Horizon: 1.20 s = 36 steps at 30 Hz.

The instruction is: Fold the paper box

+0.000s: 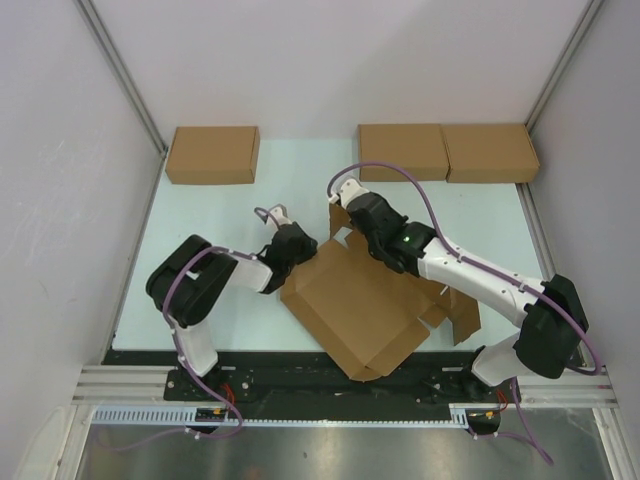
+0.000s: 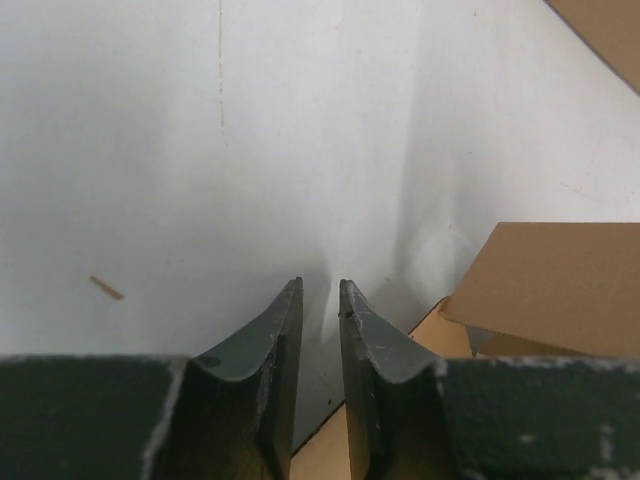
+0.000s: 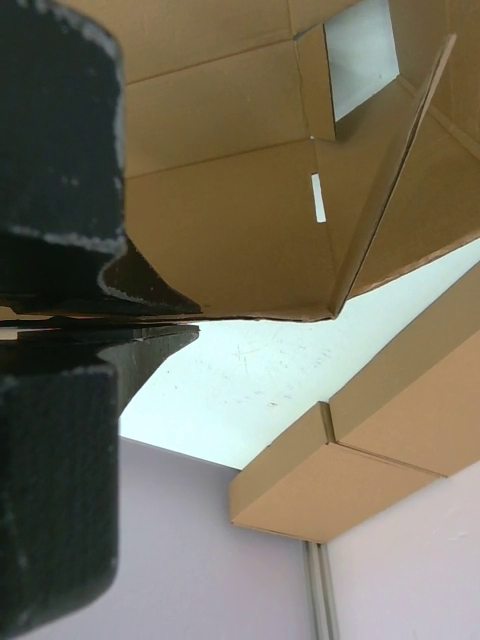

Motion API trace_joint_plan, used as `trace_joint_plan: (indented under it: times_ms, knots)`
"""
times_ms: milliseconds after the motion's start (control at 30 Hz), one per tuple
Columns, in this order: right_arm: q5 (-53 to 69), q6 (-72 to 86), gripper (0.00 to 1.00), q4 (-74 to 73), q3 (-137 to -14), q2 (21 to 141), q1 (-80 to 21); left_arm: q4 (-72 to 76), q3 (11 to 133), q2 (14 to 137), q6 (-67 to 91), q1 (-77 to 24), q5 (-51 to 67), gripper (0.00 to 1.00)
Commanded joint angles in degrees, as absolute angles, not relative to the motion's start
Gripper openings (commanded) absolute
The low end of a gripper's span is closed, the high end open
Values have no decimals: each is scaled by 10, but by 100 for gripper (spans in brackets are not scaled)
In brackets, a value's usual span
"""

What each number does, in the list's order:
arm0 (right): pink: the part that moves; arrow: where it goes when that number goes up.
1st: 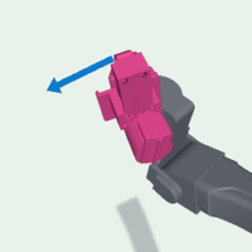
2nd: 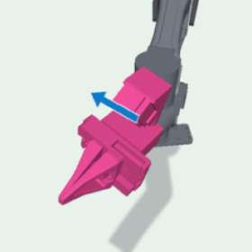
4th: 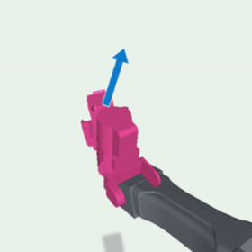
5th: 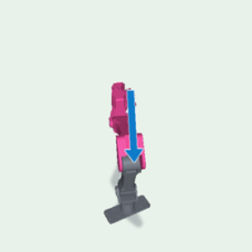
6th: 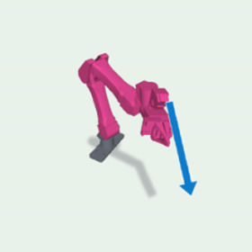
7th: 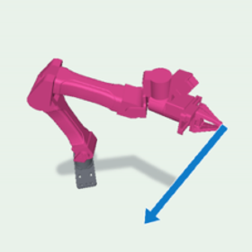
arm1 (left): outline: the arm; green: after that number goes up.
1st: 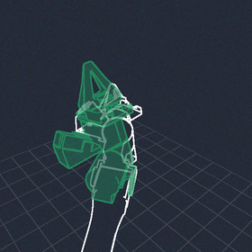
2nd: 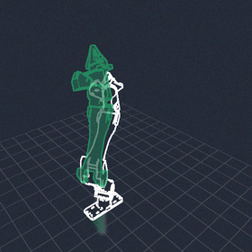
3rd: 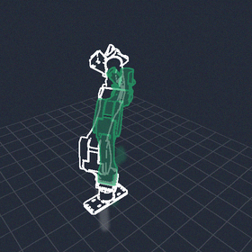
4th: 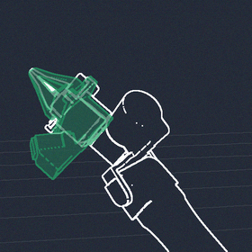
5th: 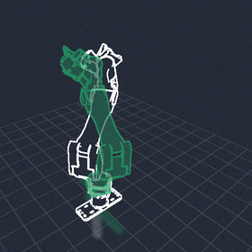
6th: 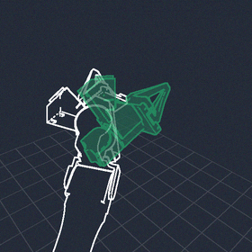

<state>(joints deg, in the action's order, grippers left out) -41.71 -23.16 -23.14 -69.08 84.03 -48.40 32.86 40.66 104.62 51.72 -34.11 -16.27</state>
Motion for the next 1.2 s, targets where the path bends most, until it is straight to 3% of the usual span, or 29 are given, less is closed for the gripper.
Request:
trace_joint_plan:
  times_ms: [0, 200, 367, 600, 900, 1167]
  knots:
    - [-432, -225, 0, -203, -690, 832, -476, 347, 348, 960, 558, -338, -204, 27]
    - [-425, -221, 0, -201, -690, 835, -474, 388, 272, 854, 575, -337, -248, 26]
    - [-432, -218, 0, -205, -690, 843, -478, 382, 330, 855, 548, -328, -237, 28]
    - [-446, -221, 0, -201, -688, 857, -493, 386, 477, 970, 539, -265, -150, 28]
    - [-459, -232, 0, -193, -686, 881, -513, 424, 662, 1136, 537, -253, -13, 27]
    - [-448, -229, 0, -191, -686, 879, -504, 488, 634, 1157, 568, -272, 63, 24]
